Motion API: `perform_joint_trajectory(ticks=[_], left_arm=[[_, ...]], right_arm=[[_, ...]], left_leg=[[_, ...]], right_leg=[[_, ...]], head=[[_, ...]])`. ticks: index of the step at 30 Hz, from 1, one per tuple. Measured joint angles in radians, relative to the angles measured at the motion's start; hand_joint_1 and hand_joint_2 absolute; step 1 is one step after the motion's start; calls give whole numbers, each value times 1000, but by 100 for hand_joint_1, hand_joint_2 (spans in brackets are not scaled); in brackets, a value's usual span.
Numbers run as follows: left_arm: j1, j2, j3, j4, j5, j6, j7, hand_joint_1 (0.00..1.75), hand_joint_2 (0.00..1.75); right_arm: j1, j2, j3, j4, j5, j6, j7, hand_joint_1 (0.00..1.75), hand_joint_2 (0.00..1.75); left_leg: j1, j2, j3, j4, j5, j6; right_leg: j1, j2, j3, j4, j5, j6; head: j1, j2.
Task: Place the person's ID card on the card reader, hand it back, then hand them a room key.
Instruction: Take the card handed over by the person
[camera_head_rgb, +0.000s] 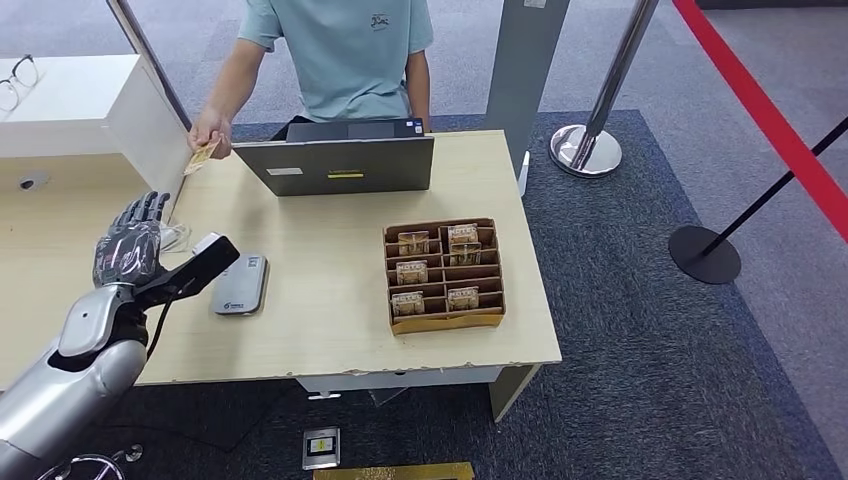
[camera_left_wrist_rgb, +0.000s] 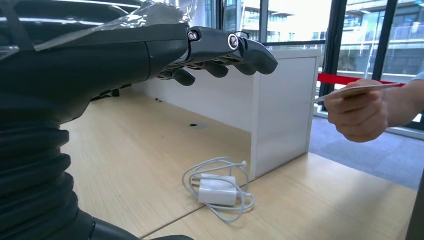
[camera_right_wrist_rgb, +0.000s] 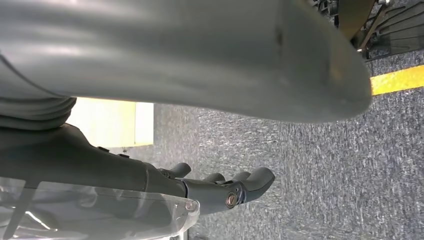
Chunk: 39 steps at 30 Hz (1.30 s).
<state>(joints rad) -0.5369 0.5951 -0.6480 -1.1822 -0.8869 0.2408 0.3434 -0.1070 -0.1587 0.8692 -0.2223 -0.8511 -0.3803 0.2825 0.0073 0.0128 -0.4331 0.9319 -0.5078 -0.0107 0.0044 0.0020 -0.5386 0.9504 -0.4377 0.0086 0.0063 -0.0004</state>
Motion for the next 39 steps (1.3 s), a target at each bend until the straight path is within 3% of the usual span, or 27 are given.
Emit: perform_joint_trajectory(ticks=[19,31,39], left_arm=[[-138,-14,-42,136,-31,17,7,0,175],[-159,-19,-59,199,-4,-1,-14,0,175],[-164,-66,-84,268,16,45,-56,0,175]], right_arm=[[0,0,41,1,30,16,27,0,0],[-1,2,60,4,45,25,39,0,0],[-2,9,74,4,50,28,36,0,0]], left_leg=[[0,0,0,0,0,0],[0,0,0,0,0,0],[0,0,0,0,0,0]], right_leg=[[0,0,0,0,0,0],[0,0,0,0,0,0],[0,0,0,0,0,0]], head=[[0,0],[0,0],[0,0]])
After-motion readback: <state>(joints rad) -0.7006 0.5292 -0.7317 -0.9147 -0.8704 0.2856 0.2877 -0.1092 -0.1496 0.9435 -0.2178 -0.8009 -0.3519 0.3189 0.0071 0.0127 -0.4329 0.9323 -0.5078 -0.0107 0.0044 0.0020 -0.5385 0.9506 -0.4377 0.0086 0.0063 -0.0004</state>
